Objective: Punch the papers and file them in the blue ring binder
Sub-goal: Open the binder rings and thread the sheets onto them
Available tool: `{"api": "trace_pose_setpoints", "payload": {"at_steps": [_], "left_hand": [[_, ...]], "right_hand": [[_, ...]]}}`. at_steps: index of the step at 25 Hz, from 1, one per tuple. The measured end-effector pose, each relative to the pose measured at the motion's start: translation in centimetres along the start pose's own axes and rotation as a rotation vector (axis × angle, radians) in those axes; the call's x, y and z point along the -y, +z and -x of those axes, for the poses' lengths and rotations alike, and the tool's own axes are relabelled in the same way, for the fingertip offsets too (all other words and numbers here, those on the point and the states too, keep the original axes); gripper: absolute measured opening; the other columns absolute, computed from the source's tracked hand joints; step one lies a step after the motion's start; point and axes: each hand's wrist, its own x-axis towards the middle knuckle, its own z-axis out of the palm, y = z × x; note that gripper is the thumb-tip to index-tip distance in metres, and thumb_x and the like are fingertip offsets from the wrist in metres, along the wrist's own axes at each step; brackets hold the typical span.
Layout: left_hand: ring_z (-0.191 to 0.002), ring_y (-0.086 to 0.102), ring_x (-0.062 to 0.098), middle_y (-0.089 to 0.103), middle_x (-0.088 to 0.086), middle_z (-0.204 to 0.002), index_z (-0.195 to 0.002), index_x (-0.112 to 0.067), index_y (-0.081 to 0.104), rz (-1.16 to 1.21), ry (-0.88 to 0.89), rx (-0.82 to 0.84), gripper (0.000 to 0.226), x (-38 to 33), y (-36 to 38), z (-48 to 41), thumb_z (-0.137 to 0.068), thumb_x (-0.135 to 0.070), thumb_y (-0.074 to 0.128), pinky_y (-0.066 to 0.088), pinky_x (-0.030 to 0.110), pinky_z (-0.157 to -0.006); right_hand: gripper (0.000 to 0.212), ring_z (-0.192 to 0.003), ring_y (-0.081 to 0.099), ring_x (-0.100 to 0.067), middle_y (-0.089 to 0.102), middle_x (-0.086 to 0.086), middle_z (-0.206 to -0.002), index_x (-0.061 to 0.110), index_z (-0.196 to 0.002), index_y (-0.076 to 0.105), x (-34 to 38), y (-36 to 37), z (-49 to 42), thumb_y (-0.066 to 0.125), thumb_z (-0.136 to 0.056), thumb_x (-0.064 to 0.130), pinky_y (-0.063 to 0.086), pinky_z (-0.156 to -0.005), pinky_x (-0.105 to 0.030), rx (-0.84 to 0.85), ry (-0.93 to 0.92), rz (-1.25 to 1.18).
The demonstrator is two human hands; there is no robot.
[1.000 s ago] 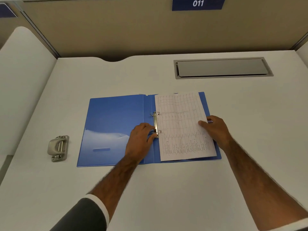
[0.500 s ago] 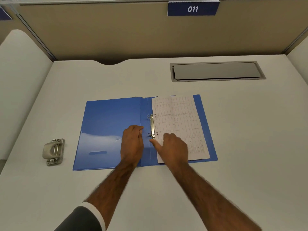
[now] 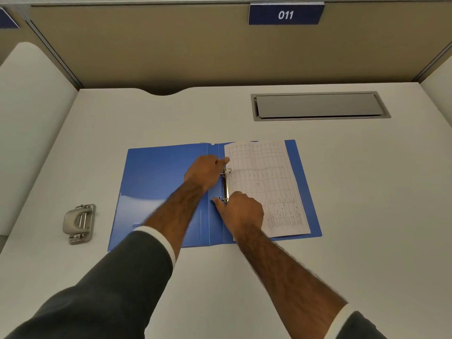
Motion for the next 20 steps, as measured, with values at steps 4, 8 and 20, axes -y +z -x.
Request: {"api": "trace_pose_setpoints", "payload": {"at_steps": [4, 8, 20], "left_hand": [[-0.075, 0.055, 0.016, 0.056, -0.004, -0.08, -0.087, -0.014, 0.055, -0.289, -0.071, 0.092, 0.055, -2.6, -0.2, -1.9, -0.082, -0.068, 0.058, 0.043, 0.03, -0.062], [-0.071, 0.061, 0.018, 0.06, -0.002, -0.069, -0.098, -0.012, 0.065, -0.298, -0.12, 0.176, 0.06, -2.6, -0.2, -3.5, -0.075, -0.067, 0.066, 0.052, 0.031, -0.069], [-0.069, 0.056, 0.016, 0.053, -0.003, -0.067, -0.083, -0.013, 0.056, -0.287, -0.056, 0.176, 0.049, -1.8, 0.0, -2.8, -0.084, -0.062, 0.061, 0.043, 0.029, -0.058]], "right_hand": [[0.062, -0.078, 0.065, -0.017, 0.067, -0.001, -0.089, 0.016, -0.105, 0.067, 0.2, 0.1, -0.4, 0.034, -0.095, 0.067, 0.049, -0.066, -0.028, 0.042, 0.018, -0.027], [0.059, -0.086, 0.067, -0.019, 0.071, -0.002, -0.1, 0.016, -0.109, 0.067, 0.1, 0.2, -0.5, 0.033, -0.097, 0.064, 0.048, -0.07, -0.027, 0.05, 0.001, -0.014], [0.047, -0.08, 0.064, -0.018, 0.071, -0.003, -0.099, 0.015, -0.107, 0.067, 0.4, 0.7, -1.1, 0.032, -0.104, 0.046, 0.047, -0.068, -0.028, 0.072, -0.025, 0.019]]}}
